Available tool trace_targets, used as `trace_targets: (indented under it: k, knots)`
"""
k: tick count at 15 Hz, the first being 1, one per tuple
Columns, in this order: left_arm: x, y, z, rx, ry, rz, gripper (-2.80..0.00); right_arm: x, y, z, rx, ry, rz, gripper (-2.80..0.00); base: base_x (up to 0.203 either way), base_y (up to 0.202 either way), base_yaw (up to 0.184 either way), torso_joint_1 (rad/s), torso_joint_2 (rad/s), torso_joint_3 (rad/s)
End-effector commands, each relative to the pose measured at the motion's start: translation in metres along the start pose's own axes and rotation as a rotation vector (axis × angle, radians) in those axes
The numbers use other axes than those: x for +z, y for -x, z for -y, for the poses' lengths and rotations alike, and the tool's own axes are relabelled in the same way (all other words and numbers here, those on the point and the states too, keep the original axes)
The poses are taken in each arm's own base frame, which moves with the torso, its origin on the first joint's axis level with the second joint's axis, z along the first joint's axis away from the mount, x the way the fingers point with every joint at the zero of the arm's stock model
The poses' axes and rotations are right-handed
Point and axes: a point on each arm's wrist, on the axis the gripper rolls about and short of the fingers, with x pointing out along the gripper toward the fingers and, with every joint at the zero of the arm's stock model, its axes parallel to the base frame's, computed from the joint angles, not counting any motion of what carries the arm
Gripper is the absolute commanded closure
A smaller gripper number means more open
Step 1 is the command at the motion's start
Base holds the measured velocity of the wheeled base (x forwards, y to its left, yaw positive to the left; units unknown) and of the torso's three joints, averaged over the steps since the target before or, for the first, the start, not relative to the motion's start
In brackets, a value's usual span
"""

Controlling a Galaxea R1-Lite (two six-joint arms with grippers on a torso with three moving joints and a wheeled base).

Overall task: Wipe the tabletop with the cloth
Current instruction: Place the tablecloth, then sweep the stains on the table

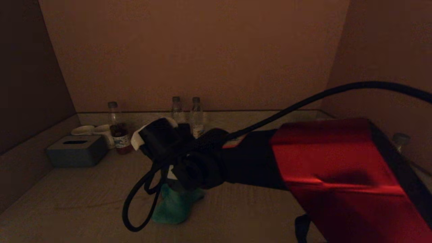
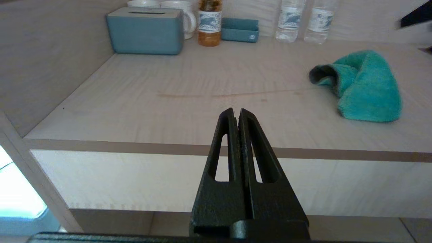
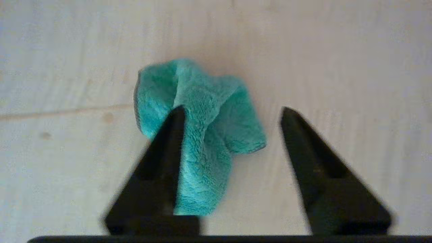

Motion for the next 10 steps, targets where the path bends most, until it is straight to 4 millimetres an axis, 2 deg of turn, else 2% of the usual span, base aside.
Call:
trace_targets:
  k: [1,2,3,4,5,6,7,8,9,10]
  knots:
    - [0.0,0.0,0.0,0.0,0.001,0.001,0.0,0.008,0.012,0.004,0.007,-0.016,0.022,0.0,0.0,0.0,0.0,0.0,0.0,0.0]
    - [0.0,0.0,0.0,0.0,0.001,-0.001,0.0,0.008,0.012,0.005,0.004,-0.014,0.023,0.0,0.0,0.0,0.0,0.0,0.0,0.0]
    - [0.0,0.0,0.0,0.0,0.001,-0.001,0.0,0.012,0.013,0.016,-0.022,-0.005,0.024,0.0,0.0,0.0,0.0,0.0,0.0,0.0]
    - [0.0,0.0,0.0,0.0,0.001,-0.001,0.0,0.018,0.024,0.031,-0.043,0.0,0.033,0.0,0.0,0.0,0.0,0.0,0.0,0.0]
    - [0.0,0.0,0.0,0.0,0.001,-0.001,0.0,0.03,0.048,0.051,-0.051,-0.011,0.066,0.0,0.0,0.0,0.0,0.0,0.0,0.0]
    - [0.0,0.0,0.0,0.0,0.001,-0.001,0.0,0.043,0.083,0.075,-0.048,-0.028,0.115,0.0,0.0,0.0,0.0,0.0,0.0,0.0]
    - [0.0,0.0,0.0,0.0,0.001,0.001,0.0,0.054,0.128,0.105,-0.037,-0.055,0.183,0.0,0.0,0.0,0.0,0.0,0.0,0.0]
    - [0.0,0.0,0.0,-0.002,0.001,-0.001,0.0,0.06,0.184,0.144,-0.025,-0.097,0.278,0.0,0.0,0.0,0.0,0.0,0.0,0.0]
    - [0.0,0.0,0.0,-0.002,0.001,0.001,0.0,0.053,0.236,0.186,-0.031,-0.134,0.373,0.0,0.0,0.0,0.0,0.0,0.0,0.0]
    - [0.0,0.0,0.0,-0.001,0.001,-0.001,0.0,0.037,0.276,0.223,-0.057,-0.165,0.456,0.0,0.0,0.0,0.0,0.0,0.0,0.0]
